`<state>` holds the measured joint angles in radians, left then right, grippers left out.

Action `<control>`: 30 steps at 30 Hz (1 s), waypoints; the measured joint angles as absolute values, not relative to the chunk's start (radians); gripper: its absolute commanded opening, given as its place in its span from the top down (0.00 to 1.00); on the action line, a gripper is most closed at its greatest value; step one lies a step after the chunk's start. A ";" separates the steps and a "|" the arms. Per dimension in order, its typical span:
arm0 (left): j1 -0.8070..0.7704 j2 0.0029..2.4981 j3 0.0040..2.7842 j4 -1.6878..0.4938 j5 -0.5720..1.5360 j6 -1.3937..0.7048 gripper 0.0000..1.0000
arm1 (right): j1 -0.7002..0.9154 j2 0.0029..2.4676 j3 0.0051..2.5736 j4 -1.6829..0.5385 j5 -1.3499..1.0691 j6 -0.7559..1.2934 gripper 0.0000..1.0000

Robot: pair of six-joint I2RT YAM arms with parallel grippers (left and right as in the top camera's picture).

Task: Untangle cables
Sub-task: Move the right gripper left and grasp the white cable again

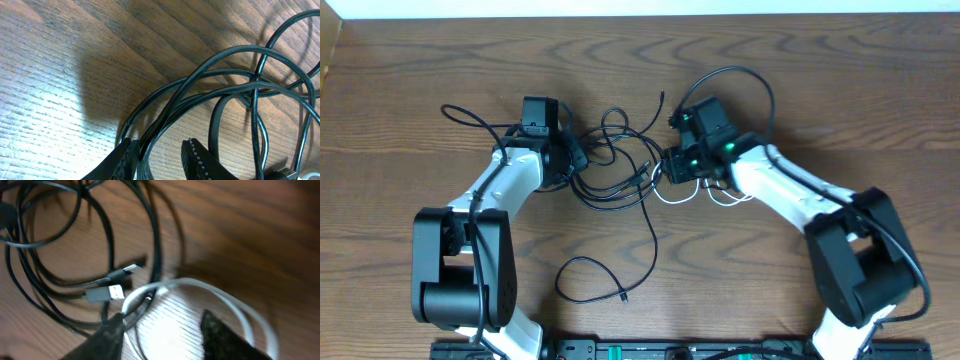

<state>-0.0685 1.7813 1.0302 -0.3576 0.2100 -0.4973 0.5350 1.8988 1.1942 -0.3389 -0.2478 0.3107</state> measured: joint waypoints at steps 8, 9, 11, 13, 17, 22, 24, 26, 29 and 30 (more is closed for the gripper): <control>-0.068 1.781 1.030 -0.355 0.210 -0.498 0.67 | 0.591 1.903 1.194 -0.265 -0.239 0.418 0.56; -0.068 1.781 1.030 -0.355 0.210 -0.498 0.67 | 0.593 1.903 1.194 -0.264 -0.238 0.430 0.56; -0.068 1.781 1.030 -0.355 0.210 -0.497 0.67 | 0.595 1.903 1.194 -0.264 -0.230 0.460 0.54; -0.068 1.781 1.030 -0.355 0.210 -0.498 0.67 | 0.601 1.903 1.194 -0.264 -0.210 0.498 0.54; -0.068 1.781 1.030 -0.355 0.210 -0.498 0.67 | 0.623 1.922 1.194 -0.243 -0.172 0.562 0.55; -0.068 1.781 1.030 -0.355 0.210 -0.498 0.67 | 0.655 1.966 1.194 -0.208 -0.155 0.606 0.65; -0.068 1.781 1.030 -0.355 0.210 -0.497 0.67 | 0.664 1.973 1.194 -0.206 -0.143 0.616 0.64; -0.068 1.781 1.030 -0.355 0.210 -0.498 0.67 | 0.667 1.973 1.194 -0.204 -0.139 0.623 0.63; -0.068 1.781 1.030 -0.355 0.210 -0.498 0.67 | 0.667 1.972 1.194 -0.204 -0.134 0.635 0.57; -0.068 1.781 1.030 -0.355 0.210 -0.498 0.67 | 0.667 1.972 1.194 -0.204 -0.133 0.640 0.57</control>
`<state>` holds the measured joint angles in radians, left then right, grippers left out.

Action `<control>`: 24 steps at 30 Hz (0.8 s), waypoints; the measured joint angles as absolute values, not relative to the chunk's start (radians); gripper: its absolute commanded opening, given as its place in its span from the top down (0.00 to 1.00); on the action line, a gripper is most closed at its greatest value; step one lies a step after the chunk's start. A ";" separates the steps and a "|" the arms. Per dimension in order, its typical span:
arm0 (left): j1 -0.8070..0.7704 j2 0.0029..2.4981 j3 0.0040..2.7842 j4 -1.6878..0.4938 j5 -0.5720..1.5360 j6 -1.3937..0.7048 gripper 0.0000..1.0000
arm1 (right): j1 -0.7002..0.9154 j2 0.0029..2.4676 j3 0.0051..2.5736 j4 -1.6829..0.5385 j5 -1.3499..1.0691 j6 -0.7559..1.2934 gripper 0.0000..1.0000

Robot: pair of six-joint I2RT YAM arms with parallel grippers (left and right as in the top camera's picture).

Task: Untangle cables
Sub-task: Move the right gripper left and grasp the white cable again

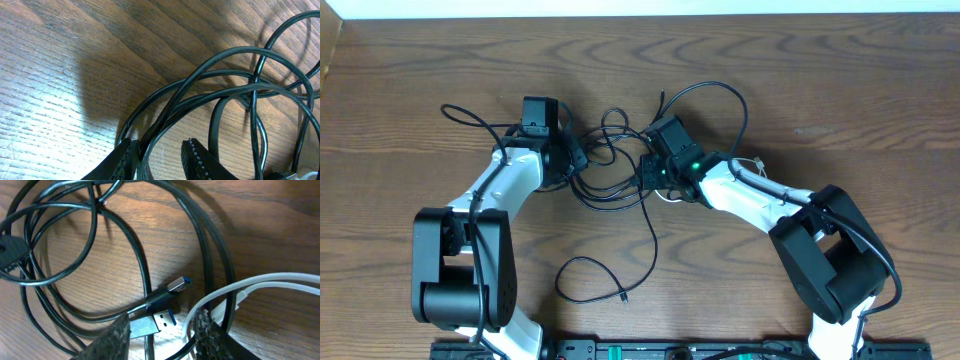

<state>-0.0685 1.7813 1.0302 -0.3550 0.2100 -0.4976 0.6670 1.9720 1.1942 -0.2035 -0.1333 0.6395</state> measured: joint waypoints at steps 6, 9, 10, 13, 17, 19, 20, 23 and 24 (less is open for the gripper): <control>-0.068 1.781 1.030 -0.355 0.210 -0.498 0.67 | 0.667 1.974 1.194 -0.223 -0.091 0.670 0.55; -0.068 1.781 1.030 -0.355 0.210 -0.498 0.67 | 0.673 1.985 1.194 -0.223 -0.051 0.683 0.56; -0.068 1.781 1.030 -0.355 0.210 -0.498 0.67 | 0.677 1.993 1.194 -0.224 -0.034 0.686 0.56; -0.068 1.781 1.030 -0.355 0.210 -0.498 0.67 | 0.686 2.004 1.206 -0.244 0.017 0.691 0.61; -0.068 1.781 1.030 -0.355 0.210 -0.498 0.67 | 0.689 2.006 1.217 -0.299 0.088 0.697 0.63; -0.068 1.781 1.030 -0.355 0.210 -0.498 0.67 | 0.688 2.006 1.219 -0.318 0.123 0.697 0.63; -0.068 1.781 1.030 -0.355 0.210 -0.498 0.67 | 0.685 2.006 1.219 -0.323 0.132 0.697 0.62; -0.068 1.781 1.030 -0.355 0.210 -0.498 0.67 | 0.670 2.006 1.220 -0.313 0.126 0.685 0.62; -0.068 1.781 1.030 -0.355 0.210 -0.498 0.67 | 0.662 2.006 1.220 -0.311 0.115 0.679 0.63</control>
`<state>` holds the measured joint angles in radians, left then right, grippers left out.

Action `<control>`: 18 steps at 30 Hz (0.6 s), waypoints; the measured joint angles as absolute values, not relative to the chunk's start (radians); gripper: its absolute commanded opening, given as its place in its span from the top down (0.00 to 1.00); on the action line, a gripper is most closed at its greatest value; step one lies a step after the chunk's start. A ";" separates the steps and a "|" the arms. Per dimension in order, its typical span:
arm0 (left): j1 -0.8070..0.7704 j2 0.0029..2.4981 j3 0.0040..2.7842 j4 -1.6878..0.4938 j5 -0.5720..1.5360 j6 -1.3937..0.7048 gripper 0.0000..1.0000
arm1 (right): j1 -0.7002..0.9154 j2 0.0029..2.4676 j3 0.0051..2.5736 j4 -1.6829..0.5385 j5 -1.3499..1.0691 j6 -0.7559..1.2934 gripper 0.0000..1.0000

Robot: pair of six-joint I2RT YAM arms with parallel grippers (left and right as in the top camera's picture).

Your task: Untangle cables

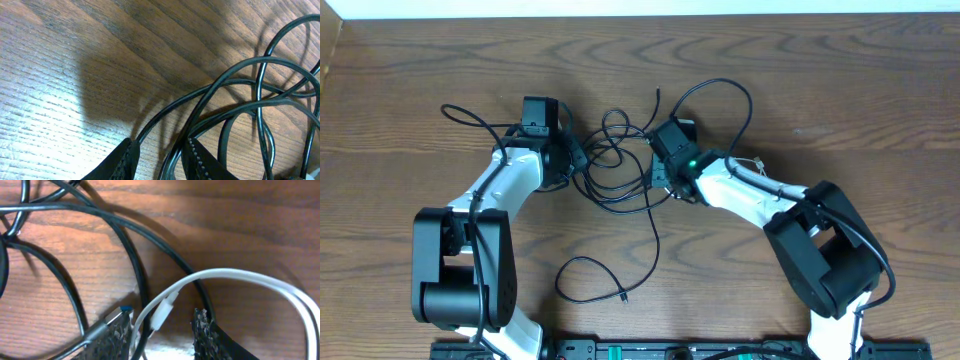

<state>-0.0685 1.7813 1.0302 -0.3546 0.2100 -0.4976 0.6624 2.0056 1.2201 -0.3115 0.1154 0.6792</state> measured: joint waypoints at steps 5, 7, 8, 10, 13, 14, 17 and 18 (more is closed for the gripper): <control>-0.068 1.781 1.030 -0.355 0.210 -0.497 0.67 | 0.632 2.004 1.220 -0.301 0.080 0.665 0.62; -0.068 1.781 1.030 -0.355 0.210 -0.498 0.67 | 0.627 2.004 1.215 -0.272 0.054 0.661 0.61; -0.068 1.781 1.030 -0.355 0.210 -0.498 0.67 | 0.627 2.004 1.214 -0.260 0.045 0.658 0.60; -0.068 1.781 1.030 -0.355 0.210 -0.498 0.67 | 0.627 2.004 1.209 -0.236 0.026 0.653 0.60; -0.068 1.781 1.030 -0.355 0.210 -0.497 0.67 | 0.627 2.004 1.204 -0.188 0.008 0.646 0.59; -0.068 1.781 1.030 -0.355 0.210 -0.498 0.67 | 0.627 2.004 1.203 -0.173 0.001 0.645 0.59; -0.068 1.781 1.030 -0.355 0.210 -0.498 0.67 | 0.627 2.004 1.203 -0.149 -0.010 0.646 0.58; -0.068 1.781 1.030 -0.355 0.210 -0.498 0.67 | 0.626 2.004 1.203 -0.150 -0.012 0.654 0.58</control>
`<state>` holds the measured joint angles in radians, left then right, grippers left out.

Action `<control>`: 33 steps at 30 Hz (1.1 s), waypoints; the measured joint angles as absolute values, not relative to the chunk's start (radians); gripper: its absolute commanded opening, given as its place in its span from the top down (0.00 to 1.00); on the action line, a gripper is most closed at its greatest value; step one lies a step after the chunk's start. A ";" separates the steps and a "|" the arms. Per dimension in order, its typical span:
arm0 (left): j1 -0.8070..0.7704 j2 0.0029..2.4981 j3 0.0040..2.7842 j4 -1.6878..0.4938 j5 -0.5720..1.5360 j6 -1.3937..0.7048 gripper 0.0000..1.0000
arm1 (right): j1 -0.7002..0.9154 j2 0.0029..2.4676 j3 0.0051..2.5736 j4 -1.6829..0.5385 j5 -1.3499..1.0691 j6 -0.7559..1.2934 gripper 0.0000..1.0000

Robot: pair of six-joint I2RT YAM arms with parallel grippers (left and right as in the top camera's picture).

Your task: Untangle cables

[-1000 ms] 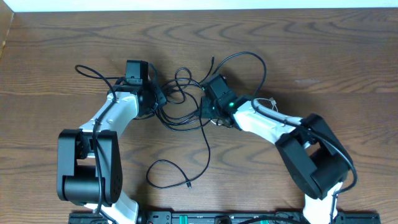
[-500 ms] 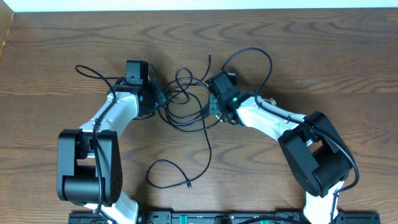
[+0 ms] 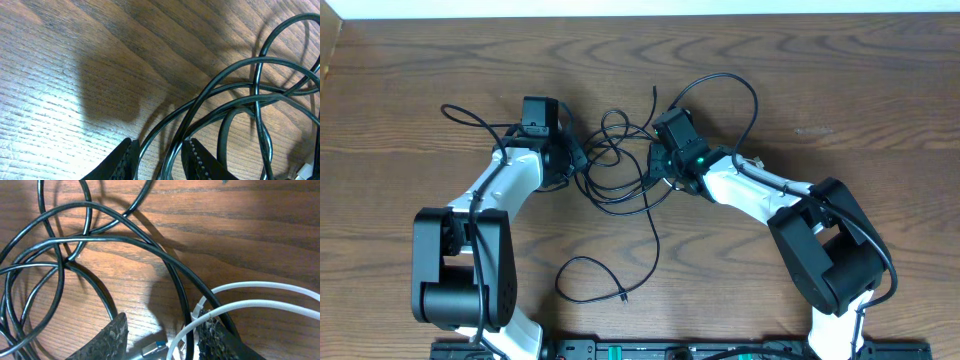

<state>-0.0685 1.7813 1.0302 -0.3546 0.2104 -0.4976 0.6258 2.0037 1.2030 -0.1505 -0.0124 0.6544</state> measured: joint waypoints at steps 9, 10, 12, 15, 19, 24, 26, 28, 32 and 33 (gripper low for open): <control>-0.068 1.781 1.030 -0.355 0.210 -0.498 0.67 | 0.606 2.004 1.203 -0.150 0.001 0.750 0.60; -0.068 1.781 1.030 -0.355 0.210 -0.498 0.67 | 0.606 2.004 1.203 -0.148 0.007 0.759 0.60; -0.068 1.781 1.030 -0.355 0.210 -0.498 0.67 | 0.606 2.004 1.203 -0.148 0.019 0.775 0.61; -0.068 1.781 1.030 -0.355 0.210 -0.498 0.67 | 0.606 2.004 1.202 -0.147 0.035 0.803 0.67; -0.068 1.781 1.030 -0.355 0.210 -0.498 0.67 | 0.606 2.004 1.200 -0.135 0.050 0.853 0.69; -0.068 1.781 1.030 -0.355 0.210 -0.498 0.67 | 0.606 2.004 1.198 -0.121 0.068 0.881 0.75; -0.068 1.781 1.030 -0.355 0.210 -0.498 0.67 | 0.606 2.004 1.198 -0.120 0.073 0.887 0.76; -0.068 1.781 1.030 -0.355 0.210 -0.498 0.67 | 0.606 2.004 1.197 -0.120 0.078 0.890 0.78; -0.068 1.781 1.030 -0.355 0.210 -0.498 0.67 | 0.606 2.004 1.194 -0.117 0.083 0.892 0.80; -0.068 1.781 1.030 -0.355 0.210 -0.498 0.67 | 0.608 2.004 1.194 -0.116 0.087 0.892 0.79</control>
